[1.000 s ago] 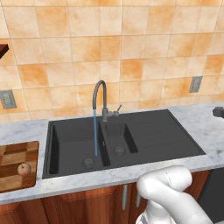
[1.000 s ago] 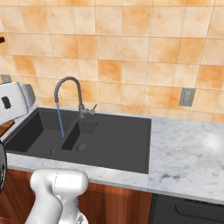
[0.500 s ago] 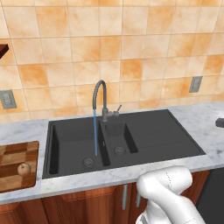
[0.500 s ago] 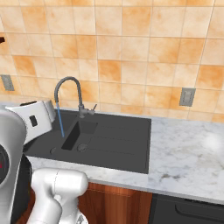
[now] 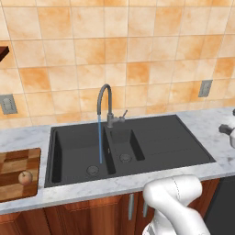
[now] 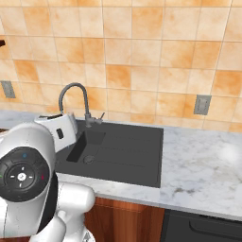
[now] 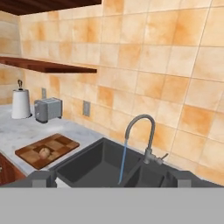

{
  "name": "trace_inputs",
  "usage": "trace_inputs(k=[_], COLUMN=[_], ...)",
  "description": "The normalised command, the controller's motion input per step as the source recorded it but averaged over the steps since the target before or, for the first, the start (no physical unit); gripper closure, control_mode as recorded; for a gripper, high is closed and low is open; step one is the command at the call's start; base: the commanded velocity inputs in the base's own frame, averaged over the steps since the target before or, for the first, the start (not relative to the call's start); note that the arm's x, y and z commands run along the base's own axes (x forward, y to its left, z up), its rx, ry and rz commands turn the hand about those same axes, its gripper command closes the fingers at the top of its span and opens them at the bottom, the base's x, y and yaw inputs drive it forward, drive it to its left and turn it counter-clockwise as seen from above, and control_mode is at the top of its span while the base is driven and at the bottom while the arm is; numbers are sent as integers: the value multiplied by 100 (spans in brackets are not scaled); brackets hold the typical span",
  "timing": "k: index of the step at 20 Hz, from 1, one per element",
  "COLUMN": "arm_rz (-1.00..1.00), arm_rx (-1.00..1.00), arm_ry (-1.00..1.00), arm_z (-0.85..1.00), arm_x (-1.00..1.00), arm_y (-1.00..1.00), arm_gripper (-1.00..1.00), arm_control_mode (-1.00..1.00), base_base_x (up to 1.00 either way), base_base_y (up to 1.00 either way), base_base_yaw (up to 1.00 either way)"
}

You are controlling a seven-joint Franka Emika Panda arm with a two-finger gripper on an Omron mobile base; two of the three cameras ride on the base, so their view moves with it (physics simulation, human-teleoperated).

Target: Pick the peach from the sink and place it on the cutting board to airdry. Then turn off the sink faucet.

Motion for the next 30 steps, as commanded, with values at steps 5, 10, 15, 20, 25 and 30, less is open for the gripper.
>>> trace_inputs(k=[5, 10, 15, 20, 25, 30], arm_rz=[0, 2, 1, 1, 0, 3], arm_rx=[-1, -5, -6, -2, 0, 0], arm_ry=[1, 1, 7, 6, 3, 4], arm_z=[-7, -13, -11, -28, -11, -12], arm_x=[21, 19, 24, 12, 2, 26], arm_y=[-6, -10, 0, 0, 0, 0], arm_gripper=[-100, -100, -100, -100, -100, -100], arm_control_mode=[-100, -100, -100, -100, -100, -100], base_base_x=[0, 0, 0, 0, 0, 0], base_base_y=[0, 0, 0, 0, 0, 0], base_base_yaw=[0, 0, 0, 0, 0, 0])
